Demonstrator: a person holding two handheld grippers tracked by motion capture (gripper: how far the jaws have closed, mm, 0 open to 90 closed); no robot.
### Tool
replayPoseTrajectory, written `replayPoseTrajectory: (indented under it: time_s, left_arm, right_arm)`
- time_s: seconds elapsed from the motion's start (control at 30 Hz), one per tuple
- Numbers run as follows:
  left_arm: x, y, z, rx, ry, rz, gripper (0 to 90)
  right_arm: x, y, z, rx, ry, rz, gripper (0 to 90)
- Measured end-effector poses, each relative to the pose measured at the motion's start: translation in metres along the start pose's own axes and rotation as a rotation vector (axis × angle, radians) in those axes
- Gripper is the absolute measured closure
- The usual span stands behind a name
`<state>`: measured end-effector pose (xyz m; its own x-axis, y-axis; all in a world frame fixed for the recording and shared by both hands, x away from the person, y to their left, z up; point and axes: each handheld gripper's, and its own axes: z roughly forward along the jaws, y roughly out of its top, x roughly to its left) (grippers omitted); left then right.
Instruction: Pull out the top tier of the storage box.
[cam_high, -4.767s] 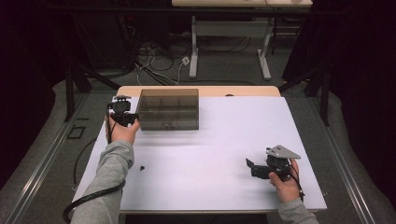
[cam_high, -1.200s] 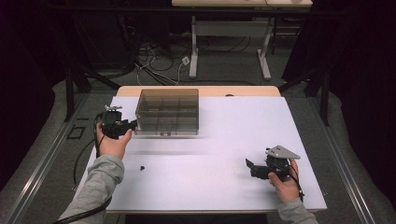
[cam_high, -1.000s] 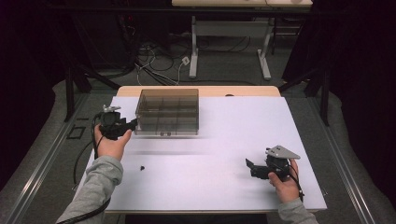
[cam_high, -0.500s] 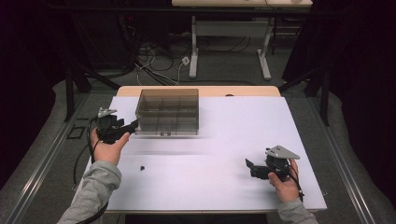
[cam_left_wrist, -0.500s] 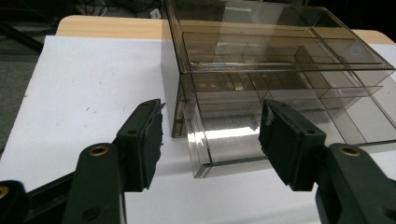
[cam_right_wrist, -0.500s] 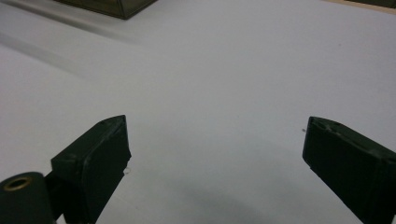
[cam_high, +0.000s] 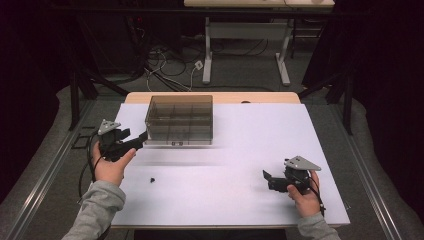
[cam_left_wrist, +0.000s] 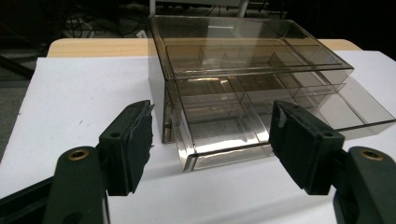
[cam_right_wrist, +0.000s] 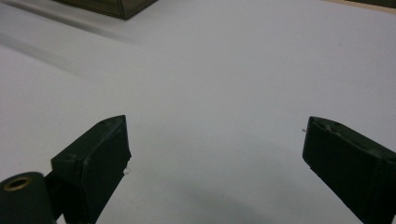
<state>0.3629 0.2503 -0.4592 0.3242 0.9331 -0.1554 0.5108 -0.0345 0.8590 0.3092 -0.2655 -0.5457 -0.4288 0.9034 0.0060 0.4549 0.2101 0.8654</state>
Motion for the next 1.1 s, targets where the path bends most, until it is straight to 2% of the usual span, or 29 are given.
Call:
replayPoseTrajectory:
  time_s: [0.13, 0.33, 0.5, 0.57, 0.6, 0.7, 0.87, 1.1]
  left_arm:
    - [-0.002, -0.005, -0.006, -0.008, -0.008, 0.014, 28.8]
    - [-0.006, -0.013, -0.012, -0.019, -0.031, 0.001, 28.4]
    - [-0.009, -0.027, -0.014, -0.018, -0.059, -0.015, 28.3]
    - [-0.01, -0.031, -0.015, -0.026, -0.063, -0.022, 28.2]
    - [-0.011, -0.033, -0.015, -0.026, -0.061, -0.033, 28.1]
    - [-0.014, -0.038, -0.015, -0.029, -0.071, -0.055, 28.1]
    - [-0.02, -0.044, -0.014, -0.031, -0.058, -0.048, 28.3]
    - [-0.022, -0.055, -0.014, -0.042, -0.073, -0.106, 28.5]
  right_arm:
    - [-0.001, 0.0, 0.0, 0.003, -0.003, -0.003, 6.7]
    - [-0.001, 0.0, 0.0, 0.004, -0.004, -0.006, 6.7]
    - [0.0, 0.0, 0.0, 0.003, 0.001, 0.002, 6.7]
    - [-0.001, 0.0, 0.001, 0.003, -0.001, -0.01, 6.7]
    - [0.0, 0.0, 0.0, 0.007, 0.0, 0.004, 6.7]
    - [0.0, 0.0, 0.0, 0.008, 0.0, 0.0, 6.7]
    - [0.0, 0.0, 0.001, 0.005, 0.001, -0.005, 6.7]
    - [-0.001, 0.0, 0.0, -0.002, 0.002, -0.004, 6.7]
